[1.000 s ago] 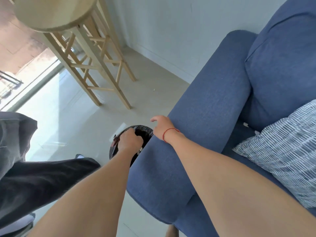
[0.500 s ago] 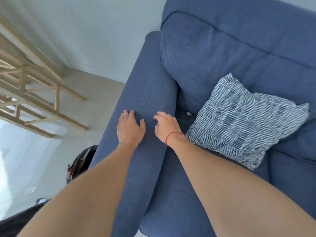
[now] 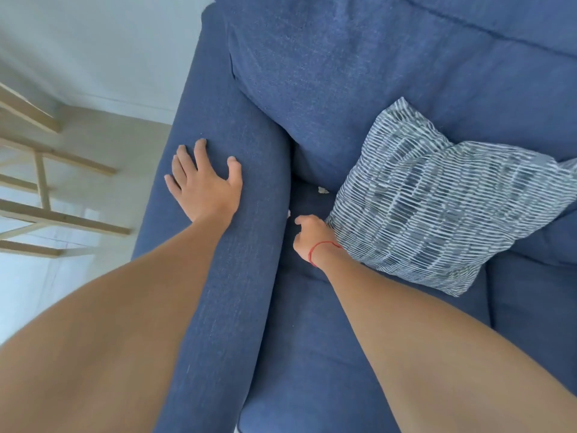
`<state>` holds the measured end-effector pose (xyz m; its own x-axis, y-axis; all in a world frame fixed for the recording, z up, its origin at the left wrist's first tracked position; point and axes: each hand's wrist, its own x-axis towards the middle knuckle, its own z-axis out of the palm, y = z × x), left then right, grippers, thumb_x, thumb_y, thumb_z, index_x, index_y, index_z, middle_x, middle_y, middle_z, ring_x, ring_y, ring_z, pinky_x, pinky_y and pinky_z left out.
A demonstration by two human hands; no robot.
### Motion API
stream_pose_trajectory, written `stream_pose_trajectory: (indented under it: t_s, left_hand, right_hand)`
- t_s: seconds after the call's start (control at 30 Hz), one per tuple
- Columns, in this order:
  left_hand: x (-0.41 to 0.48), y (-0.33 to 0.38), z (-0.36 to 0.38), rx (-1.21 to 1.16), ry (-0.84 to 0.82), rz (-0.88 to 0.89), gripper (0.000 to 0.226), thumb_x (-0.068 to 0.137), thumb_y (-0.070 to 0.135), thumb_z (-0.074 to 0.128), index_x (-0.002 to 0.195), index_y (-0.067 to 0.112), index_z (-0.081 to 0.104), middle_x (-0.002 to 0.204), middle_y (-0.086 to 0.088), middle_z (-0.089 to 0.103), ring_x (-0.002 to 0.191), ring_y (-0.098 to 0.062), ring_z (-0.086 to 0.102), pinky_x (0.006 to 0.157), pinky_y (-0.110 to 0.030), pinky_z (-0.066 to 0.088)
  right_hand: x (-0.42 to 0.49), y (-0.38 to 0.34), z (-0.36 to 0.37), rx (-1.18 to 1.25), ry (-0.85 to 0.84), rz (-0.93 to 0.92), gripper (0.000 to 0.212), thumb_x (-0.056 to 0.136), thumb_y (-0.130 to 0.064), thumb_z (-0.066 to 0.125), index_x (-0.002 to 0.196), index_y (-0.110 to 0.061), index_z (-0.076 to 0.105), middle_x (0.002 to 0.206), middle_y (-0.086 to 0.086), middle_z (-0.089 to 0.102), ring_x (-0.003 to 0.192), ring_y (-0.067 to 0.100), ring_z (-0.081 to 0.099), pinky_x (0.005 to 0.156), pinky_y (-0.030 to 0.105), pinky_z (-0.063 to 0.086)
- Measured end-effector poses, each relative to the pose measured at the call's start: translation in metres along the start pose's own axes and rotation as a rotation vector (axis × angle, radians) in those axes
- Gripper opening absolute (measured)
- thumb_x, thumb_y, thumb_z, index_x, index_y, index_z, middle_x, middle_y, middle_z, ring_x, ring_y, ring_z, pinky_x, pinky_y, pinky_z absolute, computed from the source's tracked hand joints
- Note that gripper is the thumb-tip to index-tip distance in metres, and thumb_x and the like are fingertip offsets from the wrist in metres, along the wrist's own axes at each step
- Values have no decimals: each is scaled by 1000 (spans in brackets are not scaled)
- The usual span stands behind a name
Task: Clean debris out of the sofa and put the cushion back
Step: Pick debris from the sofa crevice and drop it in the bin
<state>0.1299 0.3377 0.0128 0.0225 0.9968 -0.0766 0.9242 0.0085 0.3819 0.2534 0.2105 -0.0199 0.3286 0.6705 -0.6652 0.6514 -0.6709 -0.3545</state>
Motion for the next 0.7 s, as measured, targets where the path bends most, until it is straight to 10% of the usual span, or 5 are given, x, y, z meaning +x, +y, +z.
stream_pose_trajectory:
  t_s: [0.7]
  left_hand:
    - [11,-2,28,205,99,-44,67,82,55,37,141,22,37,154,-10,31,143,-29,28,117,-52,16]
  right_hand:
    - [120,-17,40,-396,-341,20,60,95,-32,50,149,-24,25,153,2,29,142,33,18,113,43,30]
